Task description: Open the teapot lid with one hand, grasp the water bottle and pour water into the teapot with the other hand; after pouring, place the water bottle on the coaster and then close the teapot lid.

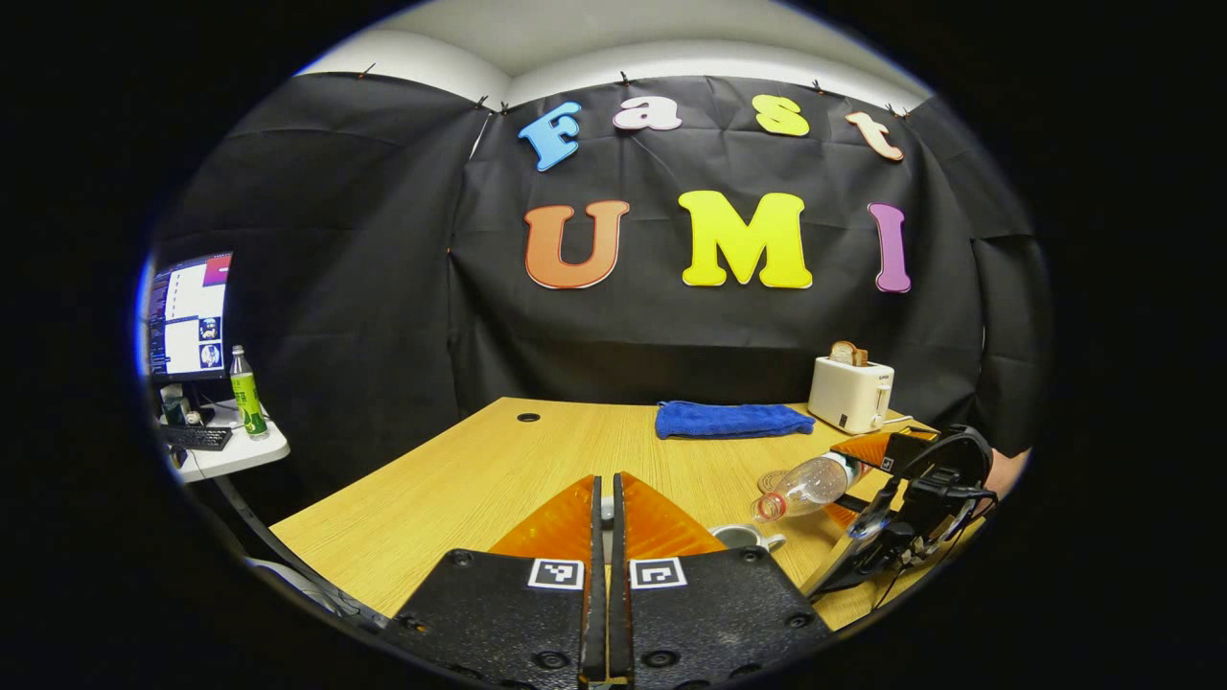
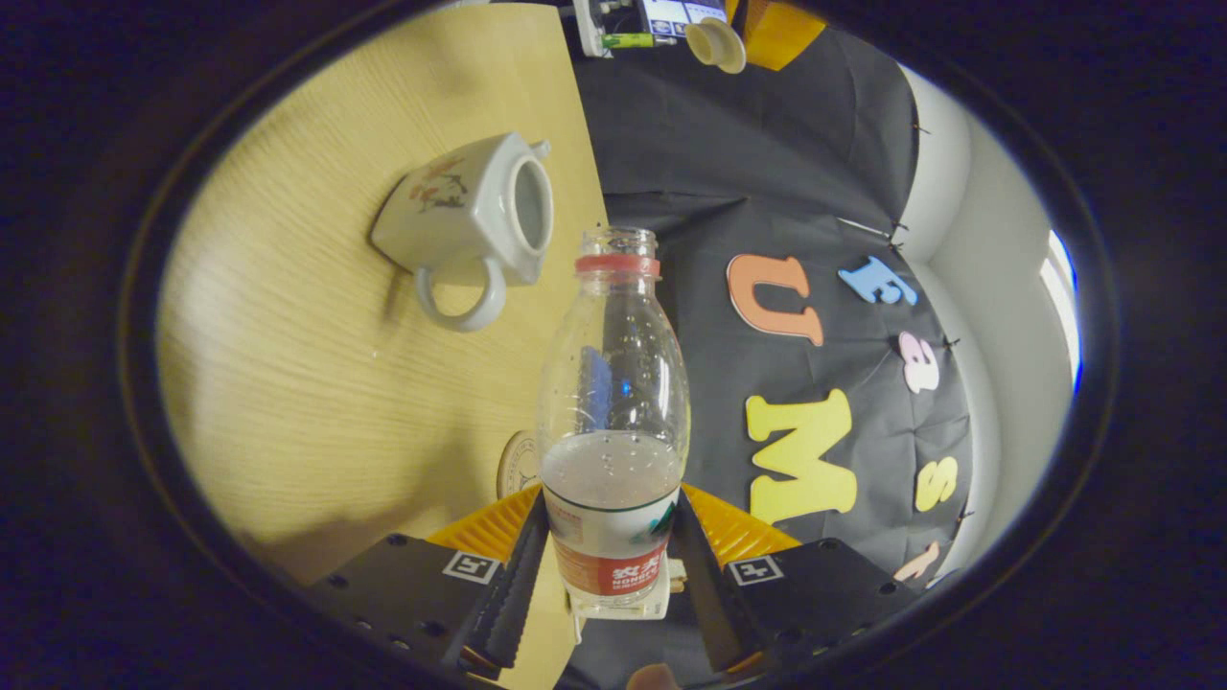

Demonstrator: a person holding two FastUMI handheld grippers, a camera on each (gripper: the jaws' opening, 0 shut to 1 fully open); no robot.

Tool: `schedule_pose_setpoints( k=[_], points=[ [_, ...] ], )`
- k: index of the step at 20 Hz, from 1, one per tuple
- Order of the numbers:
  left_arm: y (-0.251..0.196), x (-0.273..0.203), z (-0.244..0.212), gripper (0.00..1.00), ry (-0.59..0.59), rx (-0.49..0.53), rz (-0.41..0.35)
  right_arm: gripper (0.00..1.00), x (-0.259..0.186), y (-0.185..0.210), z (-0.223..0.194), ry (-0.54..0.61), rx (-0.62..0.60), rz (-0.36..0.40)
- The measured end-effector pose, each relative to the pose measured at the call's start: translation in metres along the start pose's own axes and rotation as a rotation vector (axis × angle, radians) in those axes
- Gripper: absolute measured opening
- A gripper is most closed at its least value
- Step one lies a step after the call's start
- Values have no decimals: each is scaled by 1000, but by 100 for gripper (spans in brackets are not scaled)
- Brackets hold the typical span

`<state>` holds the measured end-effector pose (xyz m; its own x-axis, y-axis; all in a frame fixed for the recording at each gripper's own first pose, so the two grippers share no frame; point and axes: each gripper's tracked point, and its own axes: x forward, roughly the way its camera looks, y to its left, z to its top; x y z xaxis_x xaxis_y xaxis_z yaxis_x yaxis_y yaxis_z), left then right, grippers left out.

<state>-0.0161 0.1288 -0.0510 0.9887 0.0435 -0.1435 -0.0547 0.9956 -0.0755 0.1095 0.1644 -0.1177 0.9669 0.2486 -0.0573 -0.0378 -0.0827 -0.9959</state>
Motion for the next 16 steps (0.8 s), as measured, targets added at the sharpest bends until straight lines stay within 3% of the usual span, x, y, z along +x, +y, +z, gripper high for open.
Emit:
schedule_pose_setpoints(
  k=[16],
  points=[
    [6,-4,2,4,3,25,-10,71,-1,-24,12,-26,-208,-66]
  ],
)
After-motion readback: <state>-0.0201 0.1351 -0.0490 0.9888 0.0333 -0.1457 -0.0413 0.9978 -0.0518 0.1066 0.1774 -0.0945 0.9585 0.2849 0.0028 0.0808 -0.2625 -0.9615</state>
